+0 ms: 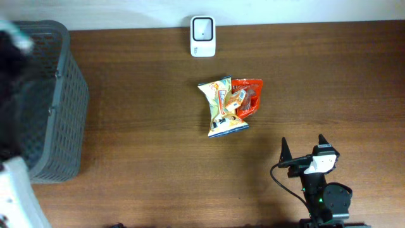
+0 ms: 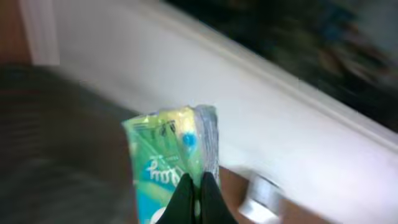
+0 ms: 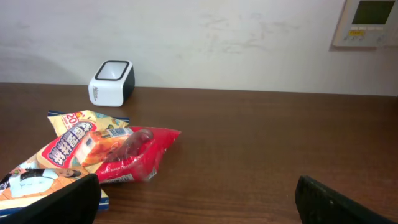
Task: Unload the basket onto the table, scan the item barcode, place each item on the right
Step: 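Grasp the green tissue pack in the basket with the left gripper, then place the green tissue pack beside the bags and release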
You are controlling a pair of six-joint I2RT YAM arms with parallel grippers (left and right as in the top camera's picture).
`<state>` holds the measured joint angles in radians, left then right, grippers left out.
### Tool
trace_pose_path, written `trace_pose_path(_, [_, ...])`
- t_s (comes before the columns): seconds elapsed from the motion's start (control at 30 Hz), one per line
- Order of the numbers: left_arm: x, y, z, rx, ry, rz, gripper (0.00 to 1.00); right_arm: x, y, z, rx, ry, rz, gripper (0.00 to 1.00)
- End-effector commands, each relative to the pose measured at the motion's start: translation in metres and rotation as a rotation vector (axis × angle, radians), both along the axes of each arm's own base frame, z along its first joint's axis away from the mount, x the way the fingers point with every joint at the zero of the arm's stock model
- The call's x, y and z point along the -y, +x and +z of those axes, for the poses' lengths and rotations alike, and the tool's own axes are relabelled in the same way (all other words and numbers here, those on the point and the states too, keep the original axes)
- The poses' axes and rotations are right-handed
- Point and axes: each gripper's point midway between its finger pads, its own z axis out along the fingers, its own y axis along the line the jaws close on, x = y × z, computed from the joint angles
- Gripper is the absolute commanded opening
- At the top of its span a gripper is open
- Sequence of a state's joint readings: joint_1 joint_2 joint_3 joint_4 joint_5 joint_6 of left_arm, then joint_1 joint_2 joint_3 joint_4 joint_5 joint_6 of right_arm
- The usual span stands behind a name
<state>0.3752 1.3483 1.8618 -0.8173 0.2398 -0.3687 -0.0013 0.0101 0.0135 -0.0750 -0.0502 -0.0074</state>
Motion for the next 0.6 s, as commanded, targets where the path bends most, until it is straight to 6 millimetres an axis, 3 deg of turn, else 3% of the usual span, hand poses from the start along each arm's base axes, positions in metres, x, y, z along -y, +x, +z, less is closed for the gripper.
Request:
trace_pose_path(0.0, [0.139, 0.017, -0.02, -0.055, 0.034, -0.435, 0.0, 0.001, 0.0, -0.003, -0.002, 0.0, -0.004, 0.99])
trace_pose_path(0.07, [0.187, 0.024, -0.048, -0.127, 0.073, -0.546, 0.0, 0.001, 0.0, -0.003, -0.002, 0.0, -0.004, 0.98])
trace_pose_path(0.1, [0.215, 0.033, -0.081, -0.218, 0.115, -0.559, 0.0, 0.001, 0.0, -0.003, -0.002, 0.0, -0.004, 0.99])
trace_pose_path(0.27, [0.314, 0.066, -0.23, -0.532, 0.315, -0.622, 0.0, 0.001, 0.0, -0.003, -0.002, 0.0, -0.004, 0.98])
trace_pose_path(0.3, [0.321, 0.073, -0.266, -0.601, 0.391, -0.587, 0.0, 0.001, 0.0, -0.003, -0.002, 0.0, -0.004, 0.98])
trace_pose_path(0.37, [0.329, 0.073, -0.32, -0.714, 0.481, -0.57, 0.0, 0.001, 0.0, -0.003, -0.002, 0.0, -0.004, 0.99])
trace_pose_path(0.43, [0.34, 0.065, -0.357, -0.793, 0.518, -0.598, 0.0, 0.001, 0.0, -0.003, -0.002, 0.0, -0.004, 0.99])
trace_pose_path(0.5, [0.342, 0.06, -0.378, -0.844, 0.557, -0.6, 0.0, 0.001, 0.0, -0.003, -0.002, 0.0, -0.004, 0.98])
trace_pose_path(0.53, [0.338, 0.06, -0.382, -0.854, 0.577, -0.584, 0.06, 0.001, 0.0, -0.003, -0.002, 0.0, -0.004, 0.98])
trace_pose_path(0.57, [0.335, 0.06, -0.383, -0.863, 0.591, -0.573, 0.36, 0.001, 0.0, -0.003, -0.002, 0.0, -0.004, 0.98])
